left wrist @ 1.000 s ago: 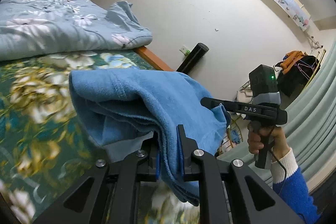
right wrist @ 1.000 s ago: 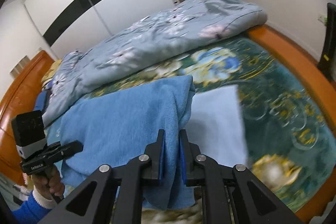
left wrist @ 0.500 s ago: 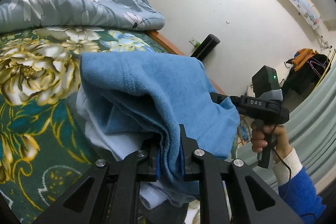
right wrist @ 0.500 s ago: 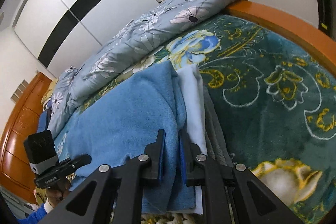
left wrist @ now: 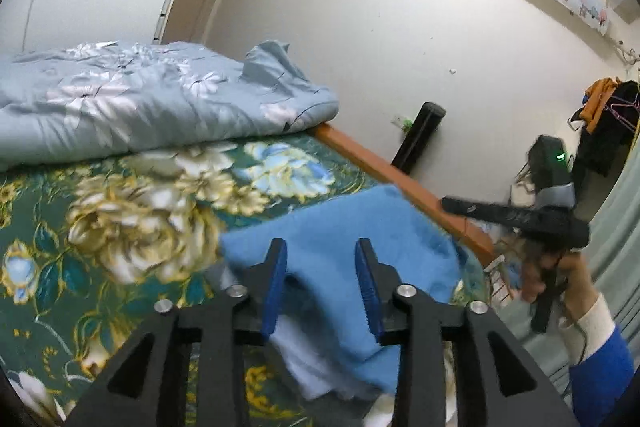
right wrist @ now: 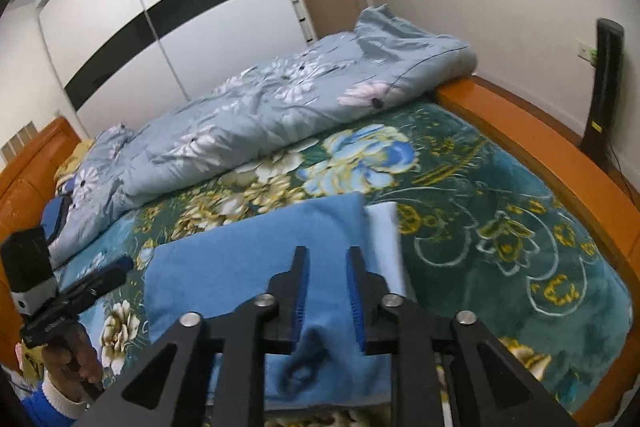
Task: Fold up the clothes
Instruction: 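Lower the sweater onto the stack and open both grippers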
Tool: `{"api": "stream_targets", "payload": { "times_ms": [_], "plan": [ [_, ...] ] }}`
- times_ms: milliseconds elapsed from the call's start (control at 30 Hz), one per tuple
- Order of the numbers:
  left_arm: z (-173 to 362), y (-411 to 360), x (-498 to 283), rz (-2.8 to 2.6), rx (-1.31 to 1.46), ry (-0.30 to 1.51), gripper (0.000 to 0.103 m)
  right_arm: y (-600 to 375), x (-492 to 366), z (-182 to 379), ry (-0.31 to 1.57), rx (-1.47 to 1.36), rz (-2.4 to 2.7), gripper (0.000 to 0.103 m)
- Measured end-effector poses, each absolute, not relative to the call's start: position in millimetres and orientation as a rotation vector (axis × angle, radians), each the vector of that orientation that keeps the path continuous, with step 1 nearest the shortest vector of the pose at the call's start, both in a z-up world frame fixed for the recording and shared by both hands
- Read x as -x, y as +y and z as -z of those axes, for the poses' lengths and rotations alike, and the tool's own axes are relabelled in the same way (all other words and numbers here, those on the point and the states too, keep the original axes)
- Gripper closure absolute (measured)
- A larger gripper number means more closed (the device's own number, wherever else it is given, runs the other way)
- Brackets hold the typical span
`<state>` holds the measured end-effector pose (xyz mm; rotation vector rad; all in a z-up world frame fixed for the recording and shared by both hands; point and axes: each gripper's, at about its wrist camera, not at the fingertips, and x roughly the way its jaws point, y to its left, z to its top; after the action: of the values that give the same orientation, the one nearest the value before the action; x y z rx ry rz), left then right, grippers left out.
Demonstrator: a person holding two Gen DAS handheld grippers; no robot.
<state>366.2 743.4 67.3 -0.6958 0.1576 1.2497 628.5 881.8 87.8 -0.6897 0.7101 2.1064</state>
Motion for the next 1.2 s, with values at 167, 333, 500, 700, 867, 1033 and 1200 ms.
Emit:
{"api": "stream_targets", "payload": {
  "times_ms": [167,333,500,700,867,1033,1200],
  "plan": [
    [-52,764,-385,-1.235,0.714,0.281,0.066,889,-608,-66,0.724,0.767,-2.055,0.078],
    [-33,763,-381,-1.24,0.757,0.316,0.066,879,-622,-54,0.719,0.785,-2.038,0.078],
    [-28,753,-385,-1.247,0.74,0.346,0.066,855,-642,-44,0.692,0.808,-2.037,0.078],
    [-18,761,-390,-1.262,0.775,0.395,0.066,847,-650,-34,0.695,0.79,-2.018,0.078],
    [-29,751,-392,-1.278,0.763,0.402,0.066,836,-652,-46,0.672,0.737,-2.017,0.078],
    [-40,727,-396,-1.281,0.752,0.377,0.065,802,-650,-64,0.628,0.685,-2.04,0.078],
    [-37,700,-411,-1.307,0.739,0.415,0.052,769,-634,-61,0.588,0.722,-2.029,0.059]
  ]
}}
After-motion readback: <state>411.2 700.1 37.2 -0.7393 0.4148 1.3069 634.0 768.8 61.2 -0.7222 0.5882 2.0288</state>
